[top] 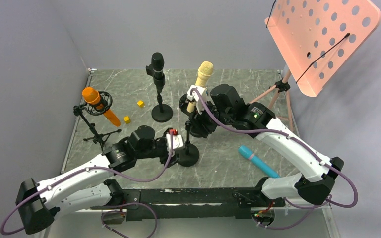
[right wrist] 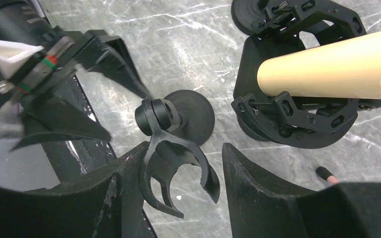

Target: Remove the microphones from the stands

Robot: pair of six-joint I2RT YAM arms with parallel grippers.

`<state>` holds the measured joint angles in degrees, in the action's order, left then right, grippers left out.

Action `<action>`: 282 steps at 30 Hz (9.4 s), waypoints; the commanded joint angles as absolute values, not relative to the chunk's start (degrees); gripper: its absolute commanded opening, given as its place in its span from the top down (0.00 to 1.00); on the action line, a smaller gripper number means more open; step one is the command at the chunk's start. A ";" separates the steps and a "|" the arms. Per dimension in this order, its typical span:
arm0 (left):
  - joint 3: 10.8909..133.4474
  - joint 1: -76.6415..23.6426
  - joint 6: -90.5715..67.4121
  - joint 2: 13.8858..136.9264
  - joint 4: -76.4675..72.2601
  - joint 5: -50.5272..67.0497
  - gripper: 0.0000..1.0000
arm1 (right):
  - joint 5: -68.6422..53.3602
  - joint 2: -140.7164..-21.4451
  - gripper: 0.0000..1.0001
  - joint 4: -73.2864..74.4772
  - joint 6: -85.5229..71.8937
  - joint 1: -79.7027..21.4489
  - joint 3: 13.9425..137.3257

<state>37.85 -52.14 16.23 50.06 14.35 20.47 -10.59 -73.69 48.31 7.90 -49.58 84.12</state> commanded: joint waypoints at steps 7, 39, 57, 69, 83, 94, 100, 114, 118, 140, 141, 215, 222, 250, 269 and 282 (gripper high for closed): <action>47.02 -53.26 4.85 61.86 -4.83 -0.69 0.33 | -11.09 -72.82 0.43 46.63 0.70 -49.84 85.51; 47.14 -42.75 19.44 62.41 -2.04 46.00 1.00 | -38.52 -67.85 0.02 43.91 14.67 -45.40 79.92; 32.27 -48.78 31.30 42.47 0.54 15.05 0.27 | -21.38 -70.01 0.52 39.03 -2.88 -45.42 77.44; 18.30 -60.01 45.22 45.32 -25.27 0.18 0.67 | -21.52 -71.45 0.56 37.81 -5.82 -45.35 78.96; 16.59 -59.95 40.56 46.58 -25.03 -6.05 0.73 | -22.05 -71.55 0.56 37.71 -6.33 -45.36 79.21; 17.38 -57.10 38.84 47.71 -24.22 -6.24 1.00 | -22.79 -71.54 0.61 37.12 -5.95 -45.37 78.79; 26.09 -48.34 18.48 45.04 -7.25 10.31 1.00 | -23.81 -70.26 0.71 37.63 -3.08 -45.41 77.39; 27.94 -43.96 16.57 42.42 0.55 17.10 0.45 | -25.24 -68.75 0.77 38.67 -0.53 -45.39 75.94; 26.15 -44.25 27.72 44.16 -8.89 13.34 0.38 | -25.42 -68.74 0.77 38.88 -0.53 -45.41 76.03; 25.84 -47.08 35.71 53.95 -11.73 10.80 0.78 | -25.12 -68.74 0.77 38.76 -0.53 -45.41 76.16; 25.89 -47.11 34.95 54.05 -11.24 10.98 0.82 | -25.16 -68.82 0.77 38.76 -0.53 -45.36 76.20; 38.27 -30.98 -10.70 61.58 2.39 42.18 0.57 | -24.57 -65.65 0.82 38.86 6.75 -45.48 72.78; 39.76 -30.86 -16.33 65.97 -3.79 52.84 0.88 | -24.49 -64.37 0.83 38.87 8.28 -45.47 72.04; 43.89 -37.03 14.61 56.11 24.11 24.07 0.28 | -20.93 -58.81 0.87 36.60 15.25 -52.93 67.20; 23.48 -55.02 49.87 42.54 -10.58 4.00 0.34 | -22.52 -60.18 0.94 33.49 3.78 -47.24 66.20; 23.04 -57.13 53.49 51.08 -16.17 0.18 0.70 | -23.79 -61.11 0.95 33.42 3.79 -46.67 67.32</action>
<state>22.50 -56.88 52.86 50.85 -12.84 2.50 -23.27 -60.86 32.86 4.23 -46.89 65.69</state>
